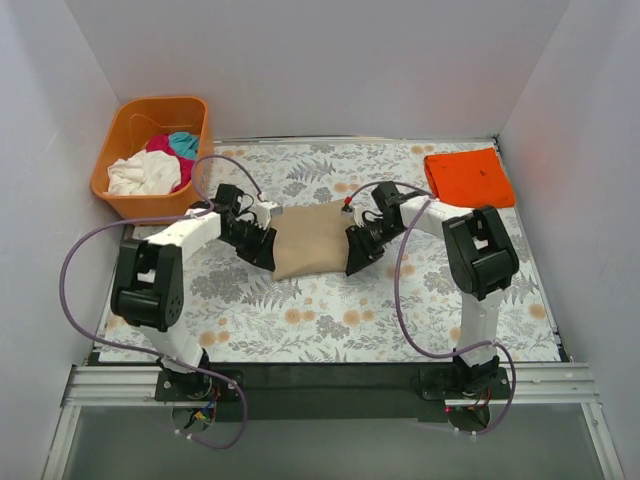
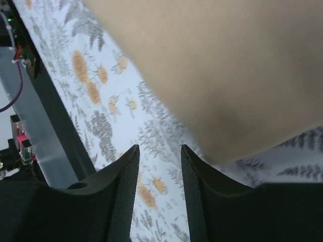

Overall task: Fold and stack the t-shirts
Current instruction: Fold the tshirt

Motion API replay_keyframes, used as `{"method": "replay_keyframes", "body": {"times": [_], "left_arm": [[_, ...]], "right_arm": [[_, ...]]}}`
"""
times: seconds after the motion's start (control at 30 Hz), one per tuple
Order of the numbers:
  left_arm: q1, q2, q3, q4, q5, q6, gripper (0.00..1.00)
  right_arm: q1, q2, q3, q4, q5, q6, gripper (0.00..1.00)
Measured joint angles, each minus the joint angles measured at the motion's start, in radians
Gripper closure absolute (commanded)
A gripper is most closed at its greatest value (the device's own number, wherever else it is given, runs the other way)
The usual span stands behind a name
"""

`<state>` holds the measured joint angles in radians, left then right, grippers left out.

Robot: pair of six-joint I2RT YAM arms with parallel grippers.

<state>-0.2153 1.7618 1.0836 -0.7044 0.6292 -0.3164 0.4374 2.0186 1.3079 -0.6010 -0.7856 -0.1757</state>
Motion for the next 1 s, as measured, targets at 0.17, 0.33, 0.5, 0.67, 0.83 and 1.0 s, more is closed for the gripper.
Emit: {"method": "replay_keyframes", "body": {"times": [0.17, 0.33, 0.5, 0.67, 0.83, 1.0], "left_arm": [[-0.08, -0.244, 0.0, 0.035, -0.08, 0.085, 0.4], [-0.357, -0.377, -0.041, 0.235, -0.214, 0.152, 0.4], [-0.547, -0.259, -0.083, 0.433, -0.344, 0.218, 0.44], [-0.647, -0.082, -0.072, 0.559, -0.458, 0.272, 0.49], [-0.694, 0.031, -0.038, 0.631, -0.505, 0.314, 0.53], [-0.715, 0.086, -0.02, 0.677, -0.534, 0.344, 0.55]], "right_arm": [[-0.014, -0.184, -0.048, -0.034, -0.029, -0.011, 0.53], [-0.091, -0.319, -0.05, -0.02, -0.043, 0.012, 0.42], [-0.192, -0.266, -0.09, -0.009, -0.016, 0.061, 0.35], [-0.235, -0.21, -0.094, -0.008, -0.001, 0.107, 0.35], [-0.239, -0.172, -0.093, 0.0, -0.011, 0.142, 0.34], [-0.24, -0.112, -0.089, 0.001, -0.032, 0.169, 0.34]]}}
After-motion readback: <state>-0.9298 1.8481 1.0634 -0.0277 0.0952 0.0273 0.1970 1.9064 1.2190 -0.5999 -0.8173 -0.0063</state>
